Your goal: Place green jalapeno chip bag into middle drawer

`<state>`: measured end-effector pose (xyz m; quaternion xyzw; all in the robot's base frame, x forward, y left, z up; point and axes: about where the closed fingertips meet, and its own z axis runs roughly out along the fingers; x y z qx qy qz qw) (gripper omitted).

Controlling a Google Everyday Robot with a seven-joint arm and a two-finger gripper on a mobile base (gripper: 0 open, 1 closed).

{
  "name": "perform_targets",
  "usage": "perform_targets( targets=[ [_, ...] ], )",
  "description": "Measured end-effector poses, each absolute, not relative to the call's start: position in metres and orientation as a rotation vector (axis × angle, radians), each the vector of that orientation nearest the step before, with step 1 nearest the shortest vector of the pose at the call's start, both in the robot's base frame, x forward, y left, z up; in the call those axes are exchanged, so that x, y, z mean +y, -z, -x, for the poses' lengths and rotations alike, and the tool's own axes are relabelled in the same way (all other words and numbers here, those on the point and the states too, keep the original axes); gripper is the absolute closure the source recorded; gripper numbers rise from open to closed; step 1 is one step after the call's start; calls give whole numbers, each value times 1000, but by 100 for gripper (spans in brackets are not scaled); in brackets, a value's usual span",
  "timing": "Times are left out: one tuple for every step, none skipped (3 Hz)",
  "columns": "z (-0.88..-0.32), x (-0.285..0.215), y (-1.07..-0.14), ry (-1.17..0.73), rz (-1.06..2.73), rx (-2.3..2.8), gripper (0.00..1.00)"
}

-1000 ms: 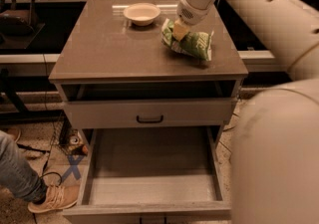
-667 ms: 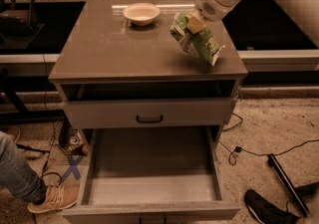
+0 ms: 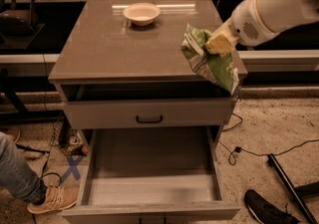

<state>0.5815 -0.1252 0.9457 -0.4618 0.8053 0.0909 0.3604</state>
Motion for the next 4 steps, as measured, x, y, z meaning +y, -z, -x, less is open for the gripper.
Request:
perform_targets(
  targets=[
    [-565,-129,-950,-312,1162,2062,100],
    [-565,-129,-950,-312,1162,2062,100],
    [-561,-132,-925,-314,1157,2112,100],
    [-549,-136,-874,-303,1147,2192,100]
  ],
)
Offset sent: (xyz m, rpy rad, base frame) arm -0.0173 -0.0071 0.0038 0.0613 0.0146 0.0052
